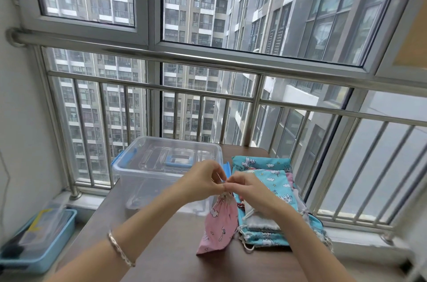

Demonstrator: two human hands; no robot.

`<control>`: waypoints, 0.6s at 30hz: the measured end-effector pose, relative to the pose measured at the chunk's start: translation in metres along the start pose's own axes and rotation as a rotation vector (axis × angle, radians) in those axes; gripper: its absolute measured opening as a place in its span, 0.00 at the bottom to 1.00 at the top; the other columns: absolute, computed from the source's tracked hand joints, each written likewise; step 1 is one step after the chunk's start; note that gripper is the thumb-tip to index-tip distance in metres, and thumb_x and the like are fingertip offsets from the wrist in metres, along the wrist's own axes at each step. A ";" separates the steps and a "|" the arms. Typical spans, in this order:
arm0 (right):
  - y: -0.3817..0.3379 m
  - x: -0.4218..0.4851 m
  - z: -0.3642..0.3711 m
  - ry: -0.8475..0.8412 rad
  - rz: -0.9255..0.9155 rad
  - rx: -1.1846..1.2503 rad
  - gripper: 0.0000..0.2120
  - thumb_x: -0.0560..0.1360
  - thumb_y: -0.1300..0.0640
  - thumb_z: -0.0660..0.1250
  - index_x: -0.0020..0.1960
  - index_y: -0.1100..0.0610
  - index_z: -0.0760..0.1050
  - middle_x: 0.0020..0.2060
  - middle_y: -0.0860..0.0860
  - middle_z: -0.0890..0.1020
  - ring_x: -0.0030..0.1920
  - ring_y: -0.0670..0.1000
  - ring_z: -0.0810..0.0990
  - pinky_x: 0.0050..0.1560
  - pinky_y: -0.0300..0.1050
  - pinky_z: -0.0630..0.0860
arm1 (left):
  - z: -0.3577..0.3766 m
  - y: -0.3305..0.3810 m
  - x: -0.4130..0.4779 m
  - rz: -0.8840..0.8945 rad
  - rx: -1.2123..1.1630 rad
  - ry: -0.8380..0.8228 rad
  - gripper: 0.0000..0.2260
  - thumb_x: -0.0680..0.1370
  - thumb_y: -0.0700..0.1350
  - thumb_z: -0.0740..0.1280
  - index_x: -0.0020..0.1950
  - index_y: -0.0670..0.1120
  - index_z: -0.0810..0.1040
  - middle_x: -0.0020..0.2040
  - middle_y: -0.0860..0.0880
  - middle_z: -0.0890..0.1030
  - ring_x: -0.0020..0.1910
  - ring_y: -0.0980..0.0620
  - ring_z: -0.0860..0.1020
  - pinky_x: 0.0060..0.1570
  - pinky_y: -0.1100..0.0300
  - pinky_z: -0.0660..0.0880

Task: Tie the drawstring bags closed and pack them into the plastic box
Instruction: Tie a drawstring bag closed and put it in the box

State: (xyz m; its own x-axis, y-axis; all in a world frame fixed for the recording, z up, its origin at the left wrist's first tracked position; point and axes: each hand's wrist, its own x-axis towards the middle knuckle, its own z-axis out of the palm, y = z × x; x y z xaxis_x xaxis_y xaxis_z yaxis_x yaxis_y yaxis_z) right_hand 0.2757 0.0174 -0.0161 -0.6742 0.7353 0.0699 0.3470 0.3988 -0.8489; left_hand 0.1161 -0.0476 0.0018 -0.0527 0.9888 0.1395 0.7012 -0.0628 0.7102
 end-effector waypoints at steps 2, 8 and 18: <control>0.007 0.000 0.001 -0.088 0.059 0.260 0.07 0.75 0.53 0.70 0.45 0.57 0.83 0.38 0.50 0.78 0.37 0.42 0.73 0.42 0.37 0.68 | 0.000 0.001 0.000 0.052 0.095 0.044 0.06 0.73 0.44 0.73 0.47 0.43 0.83 0.38 0.51 0.82 0.34 0.58 0.78 0.33 0.66 0.75; 0.016 0.000 0.002 -0.215 0.086 0.760 0.12 0.74 0.56 0.71 0.52 0.64 0.82 0.40 0.52 0.82 0.39 0.45 0.77 0.43 0.36 0.73 | 0.002 0.003 0.000 0.105 0.171 0.147 0.05 0.76 0.43 0.69 0.49 0.44 0.83 0.43 0.48 0.83 0.38 0.57 0.78 0.35 0.74 0.70; 0.012 -0.007 0.009 0.316 -0.165 0.197 0.03 0.70 0.62 0.76 0.40 0.59 0.83 0.30 0.50 0.81 0.29 0.43 0.76 0.33 0.37 0.72 | 0.006 -0.004 0.000 -0.191 -0.371 -0.095 0.11 0.79 0.39 0.63 0.37 0.42 0.77 0.31 0.49 0.75 0.30 0.57 0.72 0.32 0.67 0.71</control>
State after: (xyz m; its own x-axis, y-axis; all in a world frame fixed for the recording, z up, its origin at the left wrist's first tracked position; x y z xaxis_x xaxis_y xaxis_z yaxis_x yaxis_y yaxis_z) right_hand 0.2789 0.0117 -0.0314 -0.4657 0.8149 0.3449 0.0990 0.4353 -0.8948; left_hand 0.1180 -0.0467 -0.0053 -0.0794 0.9944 -0.0703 0.3809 0.0954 0.9197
